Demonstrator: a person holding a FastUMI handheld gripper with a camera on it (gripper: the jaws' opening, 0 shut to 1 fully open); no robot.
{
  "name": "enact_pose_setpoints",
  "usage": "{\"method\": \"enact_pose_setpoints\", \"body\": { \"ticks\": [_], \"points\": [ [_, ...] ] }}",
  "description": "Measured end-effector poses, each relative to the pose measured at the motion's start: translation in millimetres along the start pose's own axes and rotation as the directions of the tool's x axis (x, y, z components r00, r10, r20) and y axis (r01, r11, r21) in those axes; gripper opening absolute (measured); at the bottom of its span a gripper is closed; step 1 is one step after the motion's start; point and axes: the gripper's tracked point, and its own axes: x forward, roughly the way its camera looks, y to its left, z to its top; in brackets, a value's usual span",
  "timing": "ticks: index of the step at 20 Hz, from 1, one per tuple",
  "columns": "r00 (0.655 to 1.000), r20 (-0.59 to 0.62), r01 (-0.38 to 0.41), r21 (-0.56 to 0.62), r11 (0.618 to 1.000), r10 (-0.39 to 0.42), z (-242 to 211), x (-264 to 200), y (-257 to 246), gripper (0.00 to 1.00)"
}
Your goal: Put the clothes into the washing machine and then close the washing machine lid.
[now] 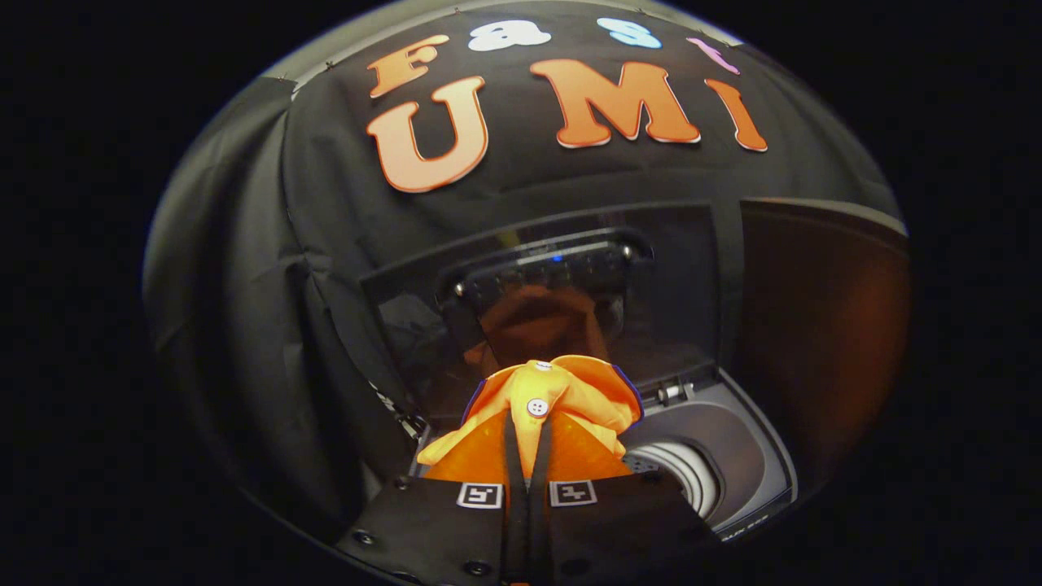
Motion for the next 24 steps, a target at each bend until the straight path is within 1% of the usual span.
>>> {"method": "enact_pose_setpoints", "body": {
  "ticks": [5,8,11,13,15,16,19,24],
  "points": [
    [0.994,-0.099,0.04,-0.071,0.997,-0.047,-39,29,-21,0.08],
    [0.98,-0.184,0.065,-0.04,0.997,-0.071,-69,41,-34,0.08],
    [0.952,-0.29,0.097,-0.035,0.995,-0.103,-99,44,-47,0.08],
    [0.923,-0.366,0.114,-0.026,0.993,-0.116,-117,44,-50,0.08],
    [0.9,-0.417,0.137,-0.007,0.991,-0.127,-128,44,-54,0.08],
    [0.888,-0.44,0.15,-0.001,0.989,-0.135,-132,44,-57,0.08],
    [0.873,-0.468,0.16,0.007,0.987,-0.138,-135,46,-61,0.08],
    [0.876,-0.464,0.146,-0.003,0.989,-0.131,-124,52,-58,0.08]
  ]
}}
